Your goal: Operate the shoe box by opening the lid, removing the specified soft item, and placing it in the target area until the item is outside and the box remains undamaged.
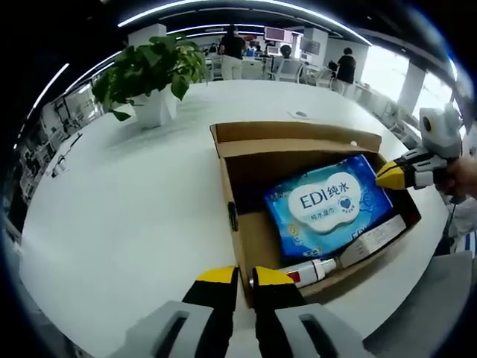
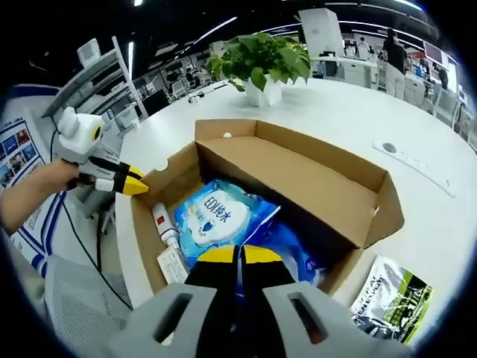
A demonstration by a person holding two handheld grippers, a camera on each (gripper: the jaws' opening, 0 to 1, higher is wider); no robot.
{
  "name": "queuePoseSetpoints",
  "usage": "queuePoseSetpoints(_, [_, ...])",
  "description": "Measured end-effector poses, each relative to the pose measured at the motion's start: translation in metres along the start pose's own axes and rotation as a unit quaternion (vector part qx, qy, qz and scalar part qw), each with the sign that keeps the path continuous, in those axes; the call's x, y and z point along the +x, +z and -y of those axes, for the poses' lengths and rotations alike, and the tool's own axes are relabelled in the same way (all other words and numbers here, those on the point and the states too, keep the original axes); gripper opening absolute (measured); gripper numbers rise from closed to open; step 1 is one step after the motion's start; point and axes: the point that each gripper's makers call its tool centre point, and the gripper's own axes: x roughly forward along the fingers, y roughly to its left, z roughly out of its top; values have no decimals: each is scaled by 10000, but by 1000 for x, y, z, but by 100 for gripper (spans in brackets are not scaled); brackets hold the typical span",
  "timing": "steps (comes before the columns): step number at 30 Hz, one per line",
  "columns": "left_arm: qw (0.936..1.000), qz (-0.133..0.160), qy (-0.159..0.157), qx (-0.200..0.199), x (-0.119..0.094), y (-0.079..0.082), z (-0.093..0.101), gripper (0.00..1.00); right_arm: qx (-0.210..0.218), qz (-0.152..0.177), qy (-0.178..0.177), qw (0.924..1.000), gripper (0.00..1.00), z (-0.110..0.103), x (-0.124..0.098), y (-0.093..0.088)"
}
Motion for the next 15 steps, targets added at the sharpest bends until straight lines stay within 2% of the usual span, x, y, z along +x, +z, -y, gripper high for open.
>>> queuePoseSetpoints(5, [9996,171,155,161,-6,14,-1,19,65,-19,-15,10000,0,4,2,-2])
queuePoseSetpoints(10, [9981,359,230,456,-11,28,4,21,163,-21,-18,9999,0,7,2,-7])
queuePoseSetpoints(11, [9968,482,268,585,-12,35,6,21,195,-20,-27,9998,0,8,2,-8])
queuePoseSetpoints(14, [9942,745,198,749,-12,49,15,21,252,-2,-25,9997,0,9,2,-9])
queuePoseSetpoints(15, [9940,749,141,780,-11,50,18,21,258,-2,-30,9997,0,9,2,-9])
